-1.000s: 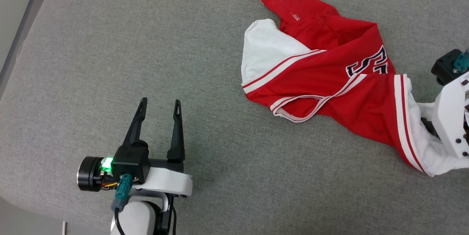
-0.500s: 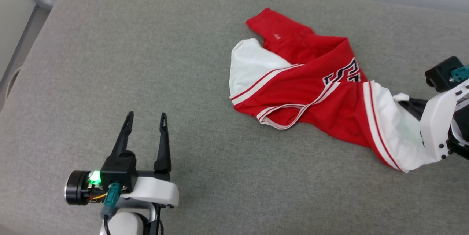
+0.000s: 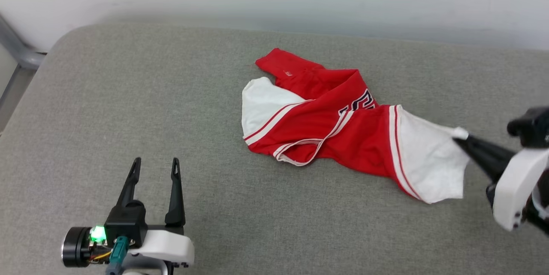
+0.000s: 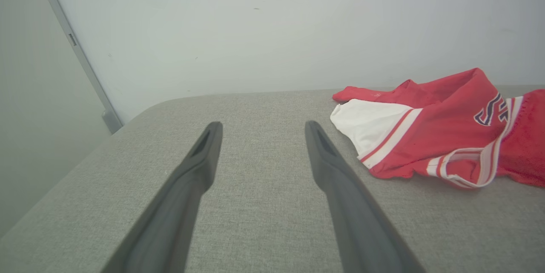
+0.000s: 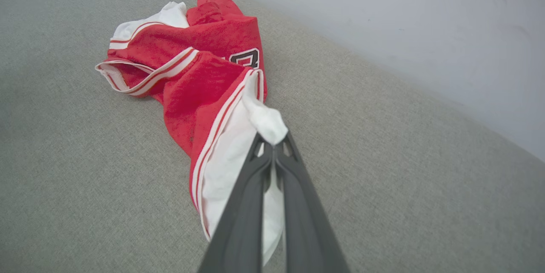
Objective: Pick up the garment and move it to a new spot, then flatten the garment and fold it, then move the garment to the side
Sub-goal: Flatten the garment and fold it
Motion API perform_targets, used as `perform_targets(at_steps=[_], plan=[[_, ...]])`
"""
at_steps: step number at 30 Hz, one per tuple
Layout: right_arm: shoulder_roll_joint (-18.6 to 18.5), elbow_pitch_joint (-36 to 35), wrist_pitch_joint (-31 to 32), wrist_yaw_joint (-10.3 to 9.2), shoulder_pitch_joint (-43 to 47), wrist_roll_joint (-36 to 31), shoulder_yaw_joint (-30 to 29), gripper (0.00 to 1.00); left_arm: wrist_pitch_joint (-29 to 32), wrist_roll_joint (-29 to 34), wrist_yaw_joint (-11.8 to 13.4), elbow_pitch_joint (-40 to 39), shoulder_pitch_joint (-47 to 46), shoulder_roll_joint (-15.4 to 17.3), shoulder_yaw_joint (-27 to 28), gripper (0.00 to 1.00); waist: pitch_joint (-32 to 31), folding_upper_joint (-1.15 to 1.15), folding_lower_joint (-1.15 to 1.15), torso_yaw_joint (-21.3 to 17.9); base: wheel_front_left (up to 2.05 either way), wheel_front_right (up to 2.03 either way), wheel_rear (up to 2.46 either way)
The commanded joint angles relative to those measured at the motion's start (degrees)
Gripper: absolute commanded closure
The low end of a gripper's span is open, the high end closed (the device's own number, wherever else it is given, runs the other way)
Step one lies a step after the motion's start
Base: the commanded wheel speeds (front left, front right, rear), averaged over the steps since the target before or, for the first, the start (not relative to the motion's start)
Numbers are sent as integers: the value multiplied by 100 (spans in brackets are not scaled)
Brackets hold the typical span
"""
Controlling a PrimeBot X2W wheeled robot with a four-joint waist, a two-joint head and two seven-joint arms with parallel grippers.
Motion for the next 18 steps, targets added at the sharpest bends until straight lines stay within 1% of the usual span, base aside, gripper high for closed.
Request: perform_targets(at_steps=[1,5,9,13,18], plan=[[-15,-149,-4,-8,281,-57,-74,100,-15,-7,0,-16,96,25,44,0,-82,0,0,-81,0,0,0],[41,-548,138,-8,1241,-211,-352,100,-15,-5,7,-19,232,22,99,0,-189,0,0,-176,0,0,0],[265,-788,376,-7,2161,-319,-436,100,-15,2,22,-17,328,9,138,0,-262,0,0,-273,0,0,0],[560,-765,476,-6,2832,-406,-269,100,-15,20,-8,21,378,-7,121,0,-305,0,0,-311,0,0,0],[790,-464,521,-7,3289,-439,-112,100,-15,11,-37,69,337,-8,140,0,-323,0,0,-333,0,0,0]])
